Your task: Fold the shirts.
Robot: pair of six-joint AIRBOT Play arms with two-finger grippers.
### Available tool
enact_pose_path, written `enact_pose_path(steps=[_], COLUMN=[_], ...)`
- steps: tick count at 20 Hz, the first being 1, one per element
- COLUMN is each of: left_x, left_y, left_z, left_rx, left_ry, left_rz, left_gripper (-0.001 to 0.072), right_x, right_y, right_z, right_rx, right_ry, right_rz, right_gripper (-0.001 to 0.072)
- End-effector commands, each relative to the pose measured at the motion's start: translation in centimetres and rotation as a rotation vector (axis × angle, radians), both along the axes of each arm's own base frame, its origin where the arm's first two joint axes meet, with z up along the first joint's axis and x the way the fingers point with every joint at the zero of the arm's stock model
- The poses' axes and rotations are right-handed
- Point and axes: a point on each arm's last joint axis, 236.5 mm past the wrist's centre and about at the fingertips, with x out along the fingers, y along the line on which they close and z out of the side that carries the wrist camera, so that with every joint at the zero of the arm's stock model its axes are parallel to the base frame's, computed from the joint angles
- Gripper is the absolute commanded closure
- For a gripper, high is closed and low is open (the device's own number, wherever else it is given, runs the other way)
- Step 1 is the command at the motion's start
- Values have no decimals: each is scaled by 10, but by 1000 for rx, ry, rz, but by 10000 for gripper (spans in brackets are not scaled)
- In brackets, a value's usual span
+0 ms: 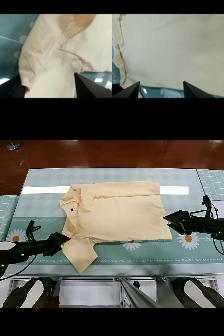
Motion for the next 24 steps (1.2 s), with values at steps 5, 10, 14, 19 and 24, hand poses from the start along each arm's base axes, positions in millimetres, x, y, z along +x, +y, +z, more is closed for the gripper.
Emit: enact_pose_path(steps=[5,10,14,19,24], left_x=[-10,-7,-7,-3,-5], left_y=[-6,-3,-4,-6,-9], left_z=[-4,-5,-5,-1,1], left_rx=[17,26,25,3,-17], left_ry=[12,5,5,-5,11], left_rz=[-61,-52,-53,-34,-27], left_gripper=[680,687,687,687,687], right_x=[-5,-67,-52,-51,-31], right_y=[-56,-108,-102,-65,-35], right_z=[-14,-67,-66,-95,-104], right_rx=[-47,-312,-312,-260,-157], right_ry=[64,353,313,393,354], right_rz=[-162,-170,-183,-52,-17], right_gripper=[94,94,94,94,95])
